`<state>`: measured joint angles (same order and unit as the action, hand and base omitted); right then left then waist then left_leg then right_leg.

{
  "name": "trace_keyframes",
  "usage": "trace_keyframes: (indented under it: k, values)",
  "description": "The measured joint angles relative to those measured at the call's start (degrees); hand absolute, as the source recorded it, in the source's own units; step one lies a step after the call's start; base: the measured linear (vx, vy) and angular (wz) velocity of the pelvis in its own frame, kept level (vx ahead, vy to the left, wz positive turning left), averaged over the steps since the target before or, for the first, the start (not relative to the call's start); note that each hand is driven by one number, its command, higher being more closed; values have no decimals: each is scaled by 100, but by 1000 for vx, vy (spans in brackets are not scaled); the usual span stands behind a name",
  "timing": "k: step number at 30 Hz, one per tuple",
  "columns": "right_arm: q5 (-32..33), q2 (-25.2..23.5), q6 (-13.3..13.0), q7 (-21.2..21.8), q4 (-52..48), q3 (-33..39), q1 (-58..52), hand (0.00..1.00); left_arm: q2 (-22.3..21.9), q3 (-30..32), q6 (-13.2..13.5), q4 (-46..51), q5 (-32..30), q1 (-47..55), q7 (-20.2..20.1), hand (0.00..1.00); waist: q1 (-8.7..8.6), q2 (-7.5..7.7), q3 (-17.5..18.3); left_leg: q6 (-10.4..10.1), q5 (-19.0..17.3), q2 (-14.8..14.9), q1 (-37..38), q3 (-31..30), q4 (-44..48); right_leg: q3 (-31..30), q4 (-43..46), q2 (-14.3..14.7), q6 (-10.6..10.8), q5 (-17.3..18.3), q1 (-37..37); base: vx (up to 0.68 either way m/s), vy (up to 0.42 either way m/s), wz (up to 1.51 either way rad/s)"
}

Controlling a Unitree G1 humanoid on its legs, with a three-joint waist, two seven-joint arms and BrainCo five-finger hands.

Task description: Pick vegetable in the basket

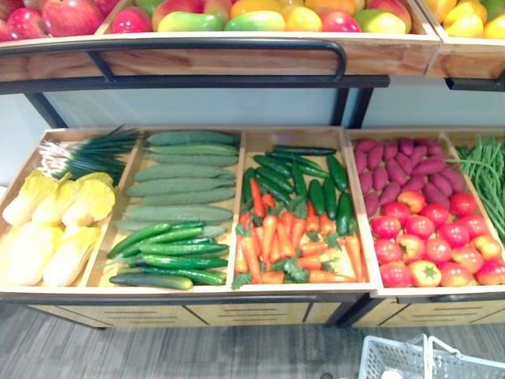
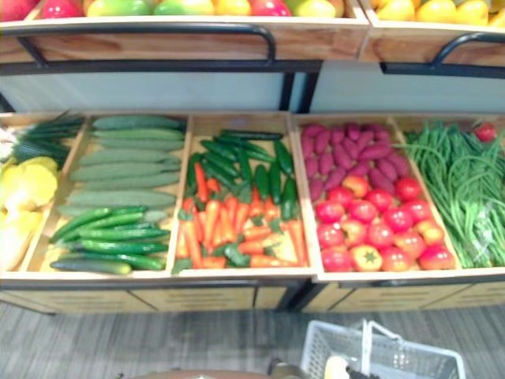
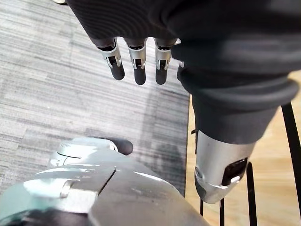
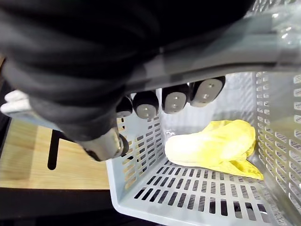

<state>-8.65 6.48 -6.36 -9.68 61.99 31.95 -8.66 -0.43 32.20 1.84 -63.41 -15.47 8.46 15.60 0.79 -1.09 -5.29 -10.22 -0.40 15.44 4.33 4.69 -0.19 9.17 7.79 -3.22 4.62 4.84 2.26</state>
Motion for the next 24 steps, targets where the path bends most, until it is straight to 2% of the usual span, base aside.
trace_keyframes:
  k: [2,3,5,9,12,13,14,15,17,20,23,24]
  values:
    - [-6,2,-3,38,202,527,1,100,-7,1042,-70,-66,1032,25,73,0,-21,-6,73,-3,-10,-52,99,171,-213,-24,-241,-40,64,-126,-98,-58,89,1]
    - [-6,-2,3,42,244,681,-2,100,14,1326,-98,-100,1293,24,122,0,-26,-36,111,-6,-23,-63,98,223,-261,-24,-308,-49,82,-166,-121,-65,92,-2]
    - [7,1,68,109,447,1274,14,100,223,2182,-172,-277,2333,52,248,0,-48,-5,176,33,-97,-160,106,306,-279,-80,-558,-116,113,-289,-215,-67,96,-6]
    - [13,88,237,268,774,1586,-26,100,609,3088,-183,-496,3341,168,364,0,-128,52,313,53,-180,-246,102,410,-265,-132,-843,-184,179,-481,-326,-22,53,-11]
    - [13,138,266,272,888,1607,-120,100,783,3381,-89,-503,3568,175,462,0,-244,49,428,57,-191,-287,116,409,-262,-121,-878,-224,210,-547,-363,0,0,0]
    - [12,142,265,274,894,1604,-139,100,818,3442,-68,-501,3569,139,483,0,-245,13,455,56,-194,-287,115,410,-259,-121,-882,-223,211,-548,-364,0,0,0]
    - [9,143,272,276,908,1588,-164,100,886,3543,-42,-498,3567,59,520,0,-244,64,489,55,-193,-285,122,406,-258,-112,-882,-222,212,-548,-380,13,-1,4]
    - [9,143,293,274,951,1518,-176,100,1011,3631,-9,-462,3566,-46,609,0,-241,37,491,53,-191,-281,138,395,-255,-97,-881,-221,211,-548,-406,10,-4,5]
    - [-16,127,299,264,981,1424,-190,100,1126,3682,58,-48,3540,-197,796,0,-241,36,497,51,-190,-280,187,393,-250,-75,-880,-225,209,-544,-460,5,-2,5]
    - [-44,61,275,255,792,1242,-293,100,1117,3176,160,1337,3394,-249,1195,0,-209,39,500,68,-196,-284,178,327,-259,9,-839,-242,146,-498,-480,-9,-2,12]
    - [-81,-90,191,208,481,1009,-504,100,758,2157,343,3957,2668,-176,1705,0,-93,91,531,38,-171,-290,54,178,-179,111,-743,-259,176,-414,-440,-6,-6,20]
    - [-94,-108,191,191,416,965,-536,100,659,1992,381,4356,2453,-133,1769,0,-62,92,532,37,-170,-298,52,161,-162,121,-729,-266,192,-411,-450,8,-3,17]
